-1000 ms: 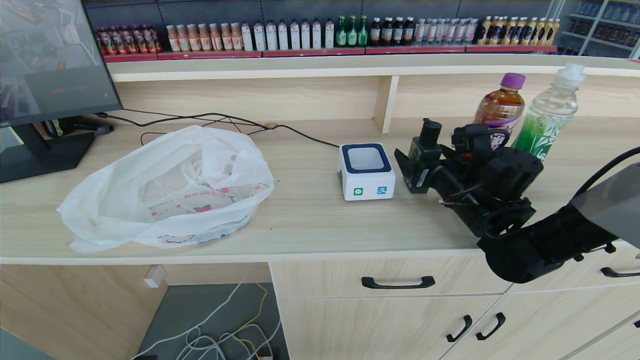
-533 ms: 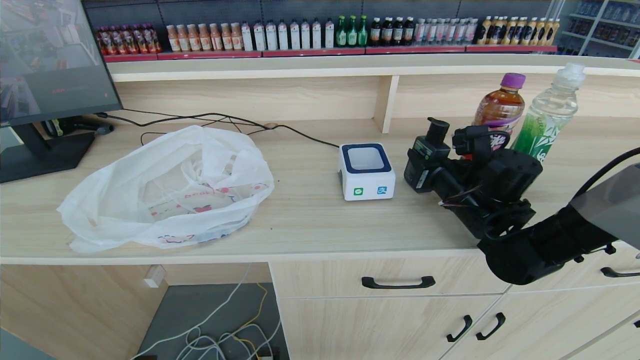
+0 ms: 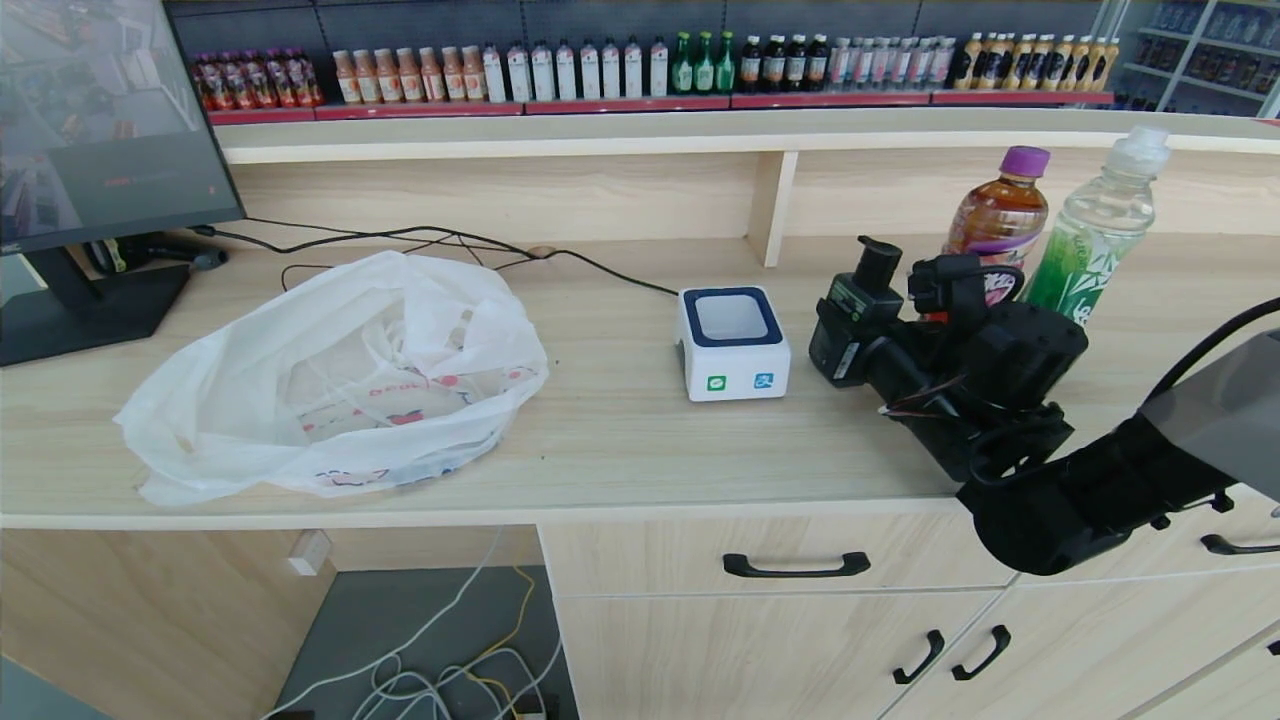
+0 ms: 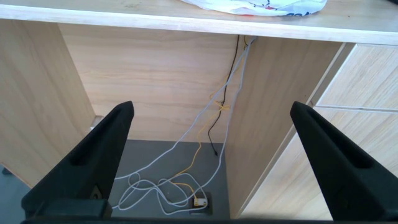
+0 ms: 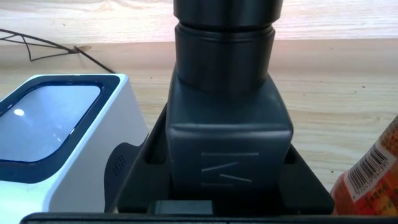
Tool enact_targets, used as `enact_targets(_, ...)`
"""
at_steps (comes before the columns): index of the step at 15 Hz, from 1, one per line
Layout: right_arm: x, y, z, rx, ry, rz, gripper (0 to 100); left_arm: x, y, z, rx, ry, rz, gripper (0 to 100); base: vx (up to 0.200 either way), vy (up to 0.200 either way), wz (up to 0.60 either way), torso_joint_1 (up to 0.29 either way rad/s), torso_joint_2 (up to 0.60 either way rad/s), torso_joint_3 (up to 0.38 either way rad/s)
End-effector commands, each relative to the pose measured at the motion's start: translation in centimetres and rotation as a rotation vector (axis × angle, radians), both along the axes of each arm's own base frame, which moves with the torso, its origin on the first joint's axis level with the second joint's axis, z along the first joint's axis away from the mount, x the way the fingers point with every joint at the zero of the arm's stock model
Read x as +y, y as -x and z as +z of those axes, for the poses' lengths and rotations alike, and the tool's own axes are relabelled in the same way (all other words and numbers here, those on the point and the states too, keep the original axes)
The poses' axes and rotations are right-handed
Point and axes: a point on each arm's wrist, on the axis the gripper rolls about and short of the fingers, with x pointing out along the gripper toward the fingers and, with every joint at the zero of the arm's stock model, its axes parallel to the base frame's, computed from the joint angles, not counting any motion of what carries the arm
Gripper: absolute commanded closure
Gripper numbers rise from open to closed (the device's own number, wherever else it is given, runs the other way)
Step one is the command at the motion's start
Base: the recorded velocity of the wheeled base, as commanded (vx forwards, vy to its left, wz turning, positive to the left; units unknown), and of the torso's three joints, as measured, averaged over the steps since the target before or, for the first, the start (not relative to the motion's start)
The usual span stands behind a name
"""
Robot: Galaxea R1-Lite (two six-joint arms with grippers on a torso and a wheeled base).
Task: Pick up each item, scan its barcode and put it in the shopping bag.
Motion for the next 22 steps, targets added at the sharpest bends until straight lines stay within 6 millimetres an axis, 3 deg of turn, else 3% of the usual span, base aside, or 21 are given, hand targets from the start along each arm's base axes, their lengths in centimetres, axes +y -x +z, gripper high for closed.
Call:
enact_targets(1, 0.0, 0.1, 0.0, 0.002, 0.000, 0.002, 100, 0.0, 0.0, 0.0, 0.000, 0.000, 0.000, 0, 0.000, 0.000, 0.00, 0.000, 0.00, 0.000)
enact_targets(15, 1.1, 0.4, -1.0, 0.030, 0.013, 0.029, 100, 0.0, 0.0, 0.0, 0.000, 0.000, 0.000, 0, 0.000, 0.000, 0.00, 0.000, 0.00, 0.000)
enact_targets(19, 1.2, 0.7, -0.3, 0.015, -0.003, 0.038, 100, 0.0, 0.0, 0.0, 0.000, 0.000, 0.000, 0, 0.000, 0.000, 0.00, 0.000, 0.00, 0.000)
enact_targets(22, 0.7, 1.7, 1.6, -0.021, -0.037, 0.046, 100, 0.0, 0.0, 0.0, 0.000, 0.000, 0.000, 0, 0.000, 0.000, 0.00, 0.000, 0.00, 0.000)
